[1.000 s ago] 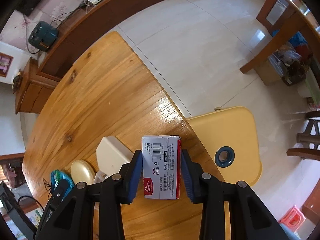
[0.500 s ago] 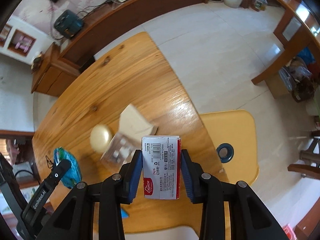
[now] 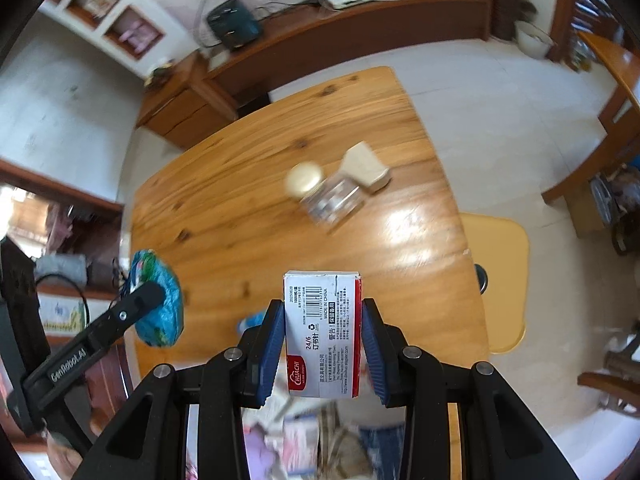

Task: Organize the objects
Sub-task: 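Carry the blue pouch and red-white box over the white tray, then open both tools to drop the pouch and red-white box into the tray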

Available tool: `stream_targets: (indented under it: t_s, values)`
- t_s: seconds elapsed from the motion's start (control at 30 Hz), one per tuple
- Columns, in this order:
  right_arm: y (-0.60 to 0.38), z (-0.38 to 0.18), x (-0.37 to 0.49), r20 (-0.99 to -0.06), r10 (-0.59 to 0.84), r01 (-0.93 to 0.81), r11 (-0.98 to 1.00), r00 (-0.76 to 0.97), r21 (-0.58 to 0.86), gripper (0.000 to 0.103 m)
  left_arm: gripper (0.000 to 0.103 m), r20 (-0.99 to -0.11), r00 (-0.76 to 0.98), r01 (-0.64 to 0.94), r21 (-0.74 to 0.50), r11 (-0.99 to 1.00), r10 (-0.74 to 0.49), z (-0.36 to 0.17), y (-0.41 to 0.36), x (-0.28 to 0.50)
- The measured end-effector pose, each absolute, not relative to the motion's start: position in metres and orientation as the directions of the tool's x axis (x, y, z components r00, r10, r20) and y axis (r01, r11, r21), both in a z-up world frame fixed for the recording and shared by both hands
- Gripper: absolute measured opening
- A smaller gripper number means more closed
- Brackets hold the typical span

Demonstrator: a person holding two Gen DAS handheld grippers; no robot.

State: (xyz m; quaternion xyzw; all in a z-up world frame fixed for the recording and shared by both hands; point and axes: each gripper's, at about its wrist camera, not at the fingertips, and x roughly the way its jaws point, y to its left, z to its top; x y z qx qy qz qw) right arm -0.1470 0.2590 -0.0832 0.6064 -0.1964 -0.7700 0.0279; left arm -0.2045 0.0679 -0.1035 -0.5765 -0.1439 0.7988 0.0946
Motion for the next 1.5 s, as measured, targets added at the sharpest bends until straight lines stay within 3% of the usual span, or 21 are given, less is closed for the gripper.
stream_targets:
  t_s: [0.43,1.07,1.17,1.3,1.5]
  values:
    - [0.209,-0.057,-0.06,-0.916,-0.309,-0.035,-0.944,-0.256,0.328,0.038,0.066,-0.896,-0.316,-0.065,-0.308,-0.949,0.312,-0.084,0.061,-0.109]
    - [0.194,-0.099,-0.039,-0.964,-0.197,-0.037,-0.978,-0.181,0.207,0.04,0.066,-0.938,-0.212,0.017,-0.285,-0.958,0.275,-0.165,0.044,-0.081]
    - [0.194,-0.102,-0.04,-0.969,-0.181,-0.035,-0.981,-0.17,0.189,0.05,0.068,-0.934,-0.219,0.033,-0.295,-0.955,0.282,-0.167,0.038,-0.082]
    - [0.192,-0.103,-0.037,-0.968,-0.188,-0.031,-0.98,-0.167,0.195,0.051,0.085,-0.931,-0.227,0.049,-0.303,-0.952,0.285,-0.165,0.034,-0.081]
    - [0.189,-0.096,-0.03,-0.964,-0.195,-0.005,-0.98,-0.182,0.2,0.051,0.085,-0.934,-0.239,0.028,-0.28,-0.96,0.265,-0.158,0.034,-0.076]
